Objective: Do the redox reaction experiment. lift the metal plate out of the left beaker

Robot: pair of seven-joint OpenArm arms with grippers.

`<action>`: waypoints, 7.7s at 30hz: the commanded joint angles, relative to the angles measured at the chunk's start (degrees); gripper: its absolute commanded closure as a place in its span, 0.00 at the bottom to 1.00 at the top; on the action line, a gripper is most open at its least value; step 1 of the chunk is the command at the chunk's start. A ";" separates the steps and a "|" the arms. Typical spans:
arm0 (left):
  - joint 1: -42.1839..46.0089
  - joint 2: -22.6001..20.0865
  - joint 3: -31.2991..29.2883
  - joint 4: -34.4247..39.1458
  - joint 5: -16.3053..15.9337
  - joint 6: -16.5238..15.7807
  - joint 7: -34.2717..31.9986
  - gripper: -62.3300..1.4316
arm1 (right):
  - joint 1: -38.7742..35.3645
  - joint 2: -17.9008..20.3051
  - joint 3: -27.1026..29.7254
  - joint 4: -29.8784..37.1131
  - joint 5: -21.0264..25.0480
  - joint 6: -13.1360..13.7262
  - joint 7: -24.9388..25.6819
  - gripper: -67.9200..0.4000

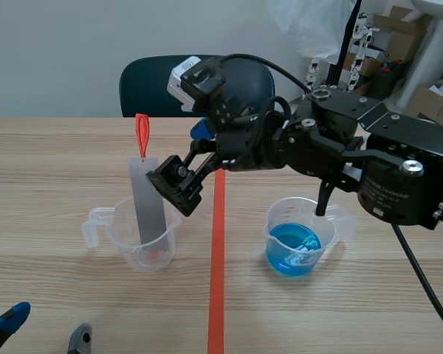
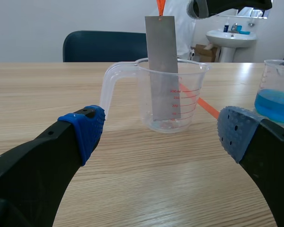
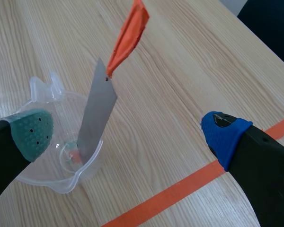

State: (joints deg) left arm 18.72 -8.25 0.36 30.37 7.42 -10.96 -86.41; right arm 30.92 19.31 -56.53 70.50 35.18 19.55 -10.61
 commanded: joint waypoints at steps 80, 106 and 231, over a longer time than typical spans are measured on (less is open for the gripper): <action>-0.50 -0.20 -0.26 0.98 -1.84 0.11 -0.74 0.18 | 4.74 -11.06 -1.29 -12.04 1.11 13.57 -2.03 0.99; -0.50 -0.20 -0.26 0.98 -1.84 0.11 -0.74 0.18 | 4.66 -4.22 -1.05 -1.73 0.76 23.17 8.17 0.99; -0.55 -0.20 -0.26 0.96 -1.81 0.11 0.11 0.18 | 2.12 -11.19 18.73 16.81 20.98 15.28 -27.02 0.99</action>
State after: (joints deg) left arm 18.24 -8.25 0.36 30.37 5.96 -10.92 -85.54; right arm 30.61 8.91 -37.85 85.84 55.27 34.87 -38.65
